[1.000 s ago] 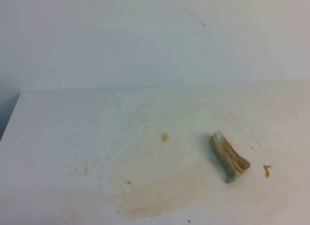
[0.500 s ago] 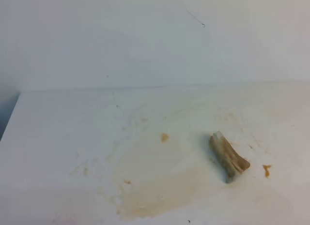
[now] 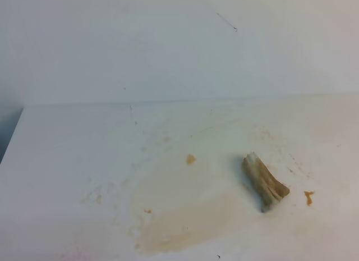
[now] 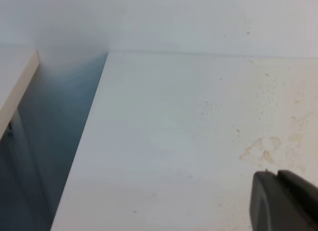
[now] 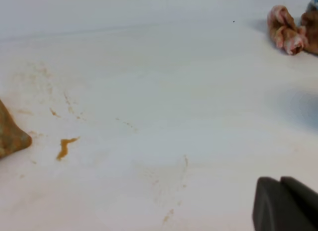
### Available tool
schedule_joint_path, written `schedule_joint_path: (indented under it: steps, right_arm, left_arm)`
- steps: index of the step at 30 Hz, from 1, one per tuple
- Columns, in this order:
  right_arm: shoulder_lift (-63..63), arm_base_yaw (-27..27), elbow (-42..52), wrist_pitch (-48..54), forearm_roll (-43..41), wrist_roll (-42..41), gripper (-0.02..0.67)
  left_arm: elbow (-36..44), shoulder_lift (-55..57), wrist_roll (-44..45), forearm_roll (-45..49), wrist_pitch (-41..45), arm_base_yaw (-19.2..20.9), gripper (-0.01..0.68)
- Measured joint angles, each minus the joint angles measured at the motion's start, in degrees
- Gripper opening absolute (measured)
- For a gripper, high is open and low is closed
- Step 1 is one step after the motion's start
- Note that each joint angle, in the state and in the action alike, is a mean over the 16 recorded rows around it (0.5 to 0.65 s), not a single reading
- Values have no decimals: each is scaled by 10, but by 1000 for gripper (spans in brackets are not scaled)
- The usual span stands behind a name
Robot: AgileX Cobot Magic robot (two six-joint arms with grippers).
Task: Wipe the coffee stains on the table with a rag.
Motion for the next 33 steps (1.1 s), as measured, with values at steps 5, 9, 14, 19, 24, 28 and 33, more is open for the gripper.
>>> schedule_joint_path:
  steps: [5,9,14,19,24,28,33]
  right_arm:
    - [0,0,0,-2,6,0,-2]
    - [0,0,0,-2,10,0,-2]
    - [0,0,0,-3,11,0,-2]
    - [0,0,0,-3,12,0,-2]
    - [0,0,0,-3,12,0,-2]
    - [0,0,0,-3,12,0,-2]
    - [0,0,0,-3,12,0,-2]
  left_arm:
    - [0,-1,0,0,0,0,0]
    - [0,0,0,0,0,0,0]
    - [0,-1,0,0,0,0,0]
    - [0,-1,0,0,0,0,0]
    - [0,-1,0,0,0,0,0]
    - [0,-1,0,0,0,0,0]
    - [0,-1,0,0,0,0,0]
